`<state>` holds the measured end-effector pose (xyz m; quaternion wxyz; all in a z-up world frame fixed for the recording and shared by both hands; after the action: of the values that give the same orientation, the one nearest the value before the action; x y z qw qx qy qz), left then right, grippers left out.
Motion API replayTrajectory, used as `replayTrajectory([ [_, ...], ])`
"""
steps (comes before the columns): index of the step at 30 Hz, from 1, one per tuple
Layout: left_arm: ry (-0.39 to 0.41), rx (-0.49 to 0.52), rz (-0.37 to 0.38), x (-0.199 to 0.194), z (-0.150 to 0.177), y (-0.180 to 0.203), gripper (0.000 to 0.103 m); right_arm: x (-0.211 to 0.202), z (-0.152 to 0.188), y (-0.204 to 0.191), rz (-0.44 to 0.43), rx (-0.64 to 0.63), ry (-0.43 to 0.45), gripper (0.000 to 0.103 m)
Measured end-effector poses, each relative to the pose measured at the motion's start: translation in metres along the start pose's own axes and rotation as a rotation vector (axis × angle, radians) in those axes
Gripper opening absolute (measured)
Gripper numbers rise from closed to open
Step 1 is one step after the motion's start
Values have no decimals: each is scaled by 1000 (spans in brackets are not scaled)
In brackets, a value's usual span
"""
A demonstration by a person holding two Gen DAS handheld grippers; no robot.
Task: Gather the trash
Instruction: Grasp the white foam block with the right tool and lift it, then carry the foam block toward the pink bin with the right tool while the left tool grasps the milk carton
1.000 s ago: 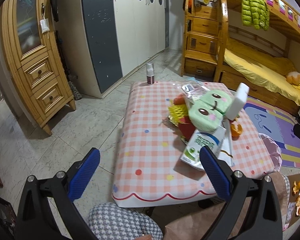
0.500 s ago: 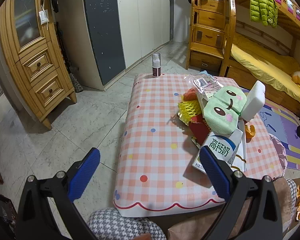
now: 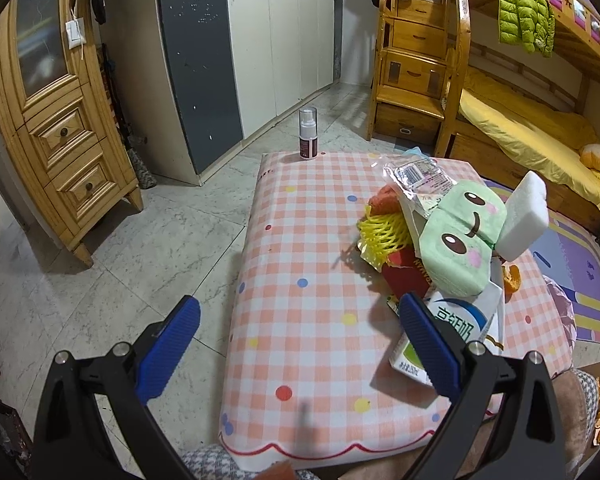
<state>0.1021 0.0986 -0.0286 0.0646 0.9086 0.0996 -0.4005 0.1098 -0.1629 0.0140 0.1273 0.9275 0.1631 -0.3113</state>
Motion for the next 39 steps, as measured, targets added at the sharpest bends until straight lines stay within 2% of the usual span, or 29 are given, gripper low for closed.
replayTrajectory([
  [5,-15,2,2,11,-1,4,96,27,-7,-7,-46,21,-26,69],
  [6,-16,-1,2,13,-1,5,96,31,-10,-9,-46,26,-22,72],
  [7,-16,-4,3,14,0,5,96,37,-14,-13,-44,31,-13,81],
  [14,-35,-3,-3,24,6,11,96,87,-27,-31,35,85,-36,81],
  [17,-38,11,1,25,10,16,96,105,-25,-33,83,110,-65,71],
  [18,-36,21,9,25,12,20,96,108,-24,-31,85,117,-74,63],
  [19,-34,27,14,24,13,23,96,111,-22,-31,95,122,-86,47],
  [20,-29,38,23,22,15,27,96,109,-20,-29,102,125,-88,40],
  [24,-16,64,50,20,18,41,96,89,-16,-11,165,116,-48,35],
  [28,3,82,84,14,21,59,96,60,-10,16,188,137,-6,35],
  [31,4,127,120,15,35,77,96,41,-6,24,188,134,19,35],
  [34,-22,156,141,27,48,83,96,25,2,25,179,106,24,35],
  [39,-9,136,174,43,51,79,96,6,11,18,143,66,29,36],
])
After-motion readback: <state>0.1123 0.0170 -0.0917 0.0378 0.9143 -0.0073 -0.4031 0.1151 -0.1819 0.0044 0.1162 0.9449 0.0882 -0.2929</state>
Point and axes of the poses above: each gripper's, at about its wrist camera, not at the fingertips, and x roughly the way its jaws point, y to its right, z to its underside, the point moved 3 cm from there along x, roughly the way its jaws point, and after that the axes turned 6 degrees about -x, right-handed, at the moved point
